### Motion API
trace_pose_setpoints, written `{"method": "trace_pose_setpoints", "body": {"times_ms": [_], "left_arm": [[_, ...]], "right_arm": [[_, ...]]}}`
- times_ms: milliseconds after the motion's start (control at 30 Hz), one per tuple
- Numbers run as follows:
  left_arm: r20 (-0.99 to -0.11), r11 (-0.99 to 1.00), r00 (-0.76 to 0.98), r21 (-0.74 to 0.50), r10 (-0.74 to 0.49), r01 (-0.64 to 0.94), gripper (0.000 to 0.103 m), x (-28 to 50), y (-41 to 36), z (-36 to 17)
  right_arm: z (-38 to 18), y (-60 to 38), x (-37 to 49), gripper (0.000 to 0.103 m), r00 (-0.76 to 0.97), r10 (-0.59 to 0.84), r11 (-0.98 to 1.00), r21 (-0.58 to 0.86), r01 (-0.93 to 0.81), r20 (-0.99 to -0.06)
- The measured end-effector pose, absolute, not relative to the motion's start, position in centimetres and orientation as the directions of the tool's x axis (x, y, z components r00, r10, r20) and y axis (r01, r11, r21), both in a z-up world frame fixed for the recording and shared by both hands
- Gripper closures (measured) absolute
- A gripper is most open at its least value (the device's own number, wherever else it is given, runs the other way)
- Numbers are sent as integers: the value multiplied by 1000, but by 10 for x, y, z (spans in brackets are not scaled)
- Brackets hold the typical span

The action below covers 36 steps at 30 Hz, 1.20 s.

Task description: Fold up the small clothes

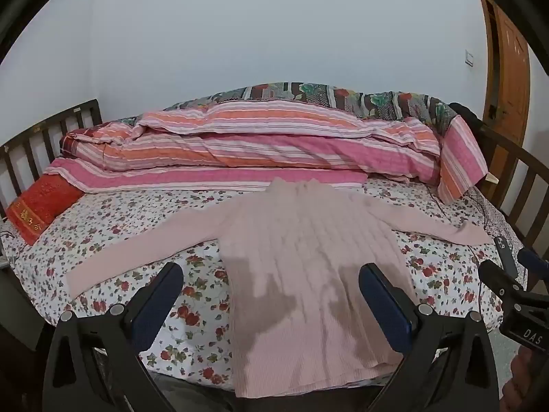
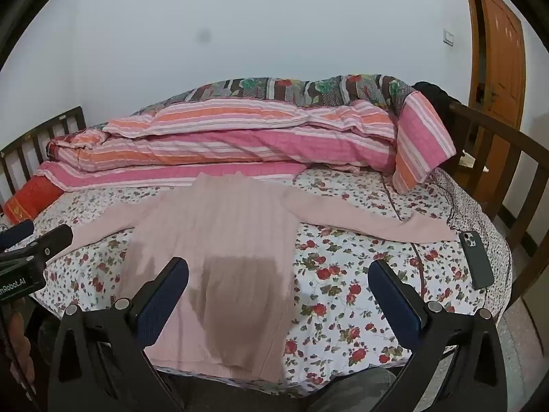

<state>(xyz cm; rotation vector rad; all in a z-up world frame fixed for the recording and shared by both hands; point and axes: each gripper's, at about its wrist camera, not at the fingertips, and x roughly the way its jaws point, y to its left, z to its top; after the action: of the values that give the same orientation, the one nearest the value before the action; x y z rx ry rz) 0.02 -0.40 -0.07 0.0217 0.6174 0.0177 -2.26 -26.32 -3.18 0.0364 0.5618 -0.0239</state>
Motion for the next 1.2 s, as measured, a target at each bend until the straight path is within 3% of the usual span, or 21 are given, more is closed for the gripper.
{"method": "trace_pose_setpoints", "body": {"times_ms": [100,1200], "left_arm": [[-563,1000,826,-30,-24,9,0,-5,3,-1],[-572,1000,821,-10,-10,5,0,-4,-3,-1]], "right_arm": [[-32,-263,-22,1,849,-9,999,32,30,-528],[-28,-267,-29,0,850,-8,998,43,36,-527]]}}
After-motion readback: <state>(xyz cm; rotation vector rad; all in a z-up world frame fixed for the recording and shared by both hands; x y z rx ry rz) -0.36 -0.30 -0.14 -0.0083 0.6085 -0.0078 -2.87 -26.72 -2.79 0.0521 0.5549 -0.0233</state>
